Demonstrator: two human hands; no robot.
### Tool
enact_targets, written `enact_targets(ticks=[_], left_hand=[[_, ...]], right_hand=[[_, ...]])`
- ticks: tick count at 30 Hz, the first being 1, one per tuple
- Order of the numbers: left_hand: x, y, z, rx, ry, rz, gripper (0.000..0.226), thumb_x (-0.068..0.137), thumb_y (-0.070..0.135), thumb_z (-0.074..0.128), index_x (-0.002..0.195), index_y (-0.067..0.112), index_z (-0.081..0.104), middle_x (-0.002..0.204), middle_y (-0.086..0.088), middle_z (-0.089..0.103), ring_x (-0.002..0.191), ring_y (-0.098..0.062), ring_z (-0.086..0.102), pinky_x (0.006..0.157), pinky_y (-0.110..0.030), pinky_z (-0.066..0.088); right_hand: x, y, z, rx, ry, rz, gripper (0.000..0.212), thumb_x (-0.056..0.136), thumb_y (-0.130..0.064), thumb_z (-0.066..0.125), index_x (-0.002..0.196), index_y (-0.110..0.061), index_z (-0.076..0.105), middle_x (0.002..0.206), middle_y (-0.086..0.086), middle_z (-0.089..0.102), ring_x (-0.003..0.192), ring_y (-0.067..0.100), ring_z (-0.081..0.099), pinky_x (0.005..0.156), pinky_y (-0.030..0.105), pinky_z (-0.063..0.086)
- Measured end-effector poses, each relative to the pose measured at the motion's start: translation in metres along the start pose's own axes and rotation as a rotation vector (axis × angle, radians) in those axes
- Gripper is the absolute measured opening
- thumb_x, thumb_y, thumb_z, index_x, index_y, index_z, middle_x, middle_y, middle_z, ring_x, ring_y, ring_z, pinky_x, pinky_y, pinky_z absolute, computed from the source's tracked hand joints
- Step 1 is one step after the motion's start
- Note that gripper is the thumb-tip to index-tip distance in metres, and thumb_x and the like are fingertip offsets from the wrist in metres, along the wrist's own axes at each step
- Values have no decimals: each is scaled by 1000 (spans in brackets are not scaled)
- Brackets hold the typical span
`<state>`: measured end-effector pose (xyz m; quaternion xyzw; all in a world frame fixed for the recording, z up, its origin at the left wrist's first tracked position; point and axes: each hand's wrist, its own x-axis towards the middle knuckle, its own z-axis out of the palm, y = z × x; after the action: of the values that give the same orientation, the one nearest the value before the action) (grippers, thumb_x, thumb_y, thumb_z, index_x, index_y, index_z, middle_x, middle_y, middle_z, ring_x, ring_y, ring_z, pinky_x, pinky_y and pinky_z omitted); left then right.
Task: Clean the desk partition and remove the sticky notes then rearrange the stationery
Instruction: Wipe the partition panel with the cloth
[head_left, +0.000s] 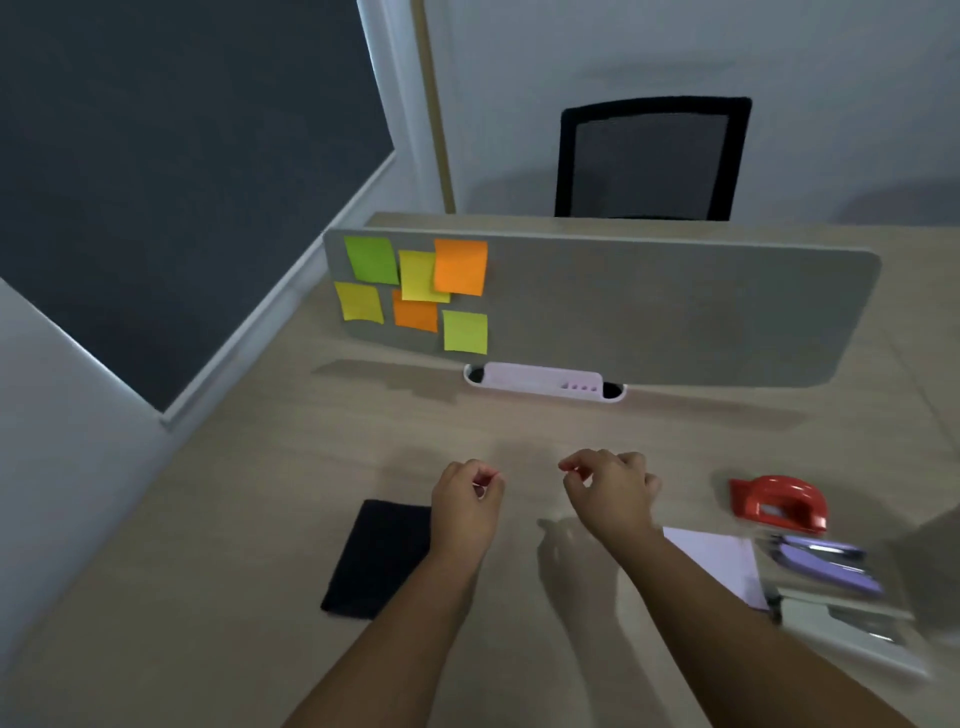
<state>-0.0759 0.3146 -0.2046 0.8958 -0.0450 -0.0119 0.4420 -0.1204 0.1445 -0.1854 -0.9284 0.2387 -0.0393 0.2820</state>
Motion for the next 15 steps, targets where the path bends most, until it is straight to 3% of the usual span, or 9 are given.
enact_targets(ticks=[3,5,10,13,15], left_hand=[[33,-19,-23,50,-41,-20,4,86,20,66,86,17,69,88,0,61,75,-13,59,71,-19,42],[47,-40,-35,106,-97,-47,5,85,18,65,89,18,69,90,0,61,77,-14,57,70,-20,40],[58,-107,-57,256,-206,-39,14,84,12,62,96,17,69,97,-2,60,89,-22,61,81,-28,50],[59,-139,-67,539,-217,174,22,89,38,56,104,28,68,115,4,62,109,-24,53,93,-37,48],[56,-157,-74,705,-210,343,31,90,48,44,109,34,64,123,6,61,118,-26,51,96,-40,45]], right_hand=[[19,-29,16,83,-72,7,24,86,-25,51,99,-34,70,92,-8,69,102,20,55,85,32,37],[22,-41,34,152,-204,-1,24,85,-21,53,100,-27,71,89,-2,68,94,22,63,82,31,48],[10,-63,93,122,-457,-34,34,87,-33,64,117,-16,66,108,5,69,101,21,63,86,25,45],[9,-76,120,89,-495,-70,34,82,-40,67,104,-14,65,103,9,61,95,24,61,79,28,45],[9,-85,132,63,-534,-101,42,79,-47,68,109,-19,63,105,6,53,96,22,57,80,26,43]])
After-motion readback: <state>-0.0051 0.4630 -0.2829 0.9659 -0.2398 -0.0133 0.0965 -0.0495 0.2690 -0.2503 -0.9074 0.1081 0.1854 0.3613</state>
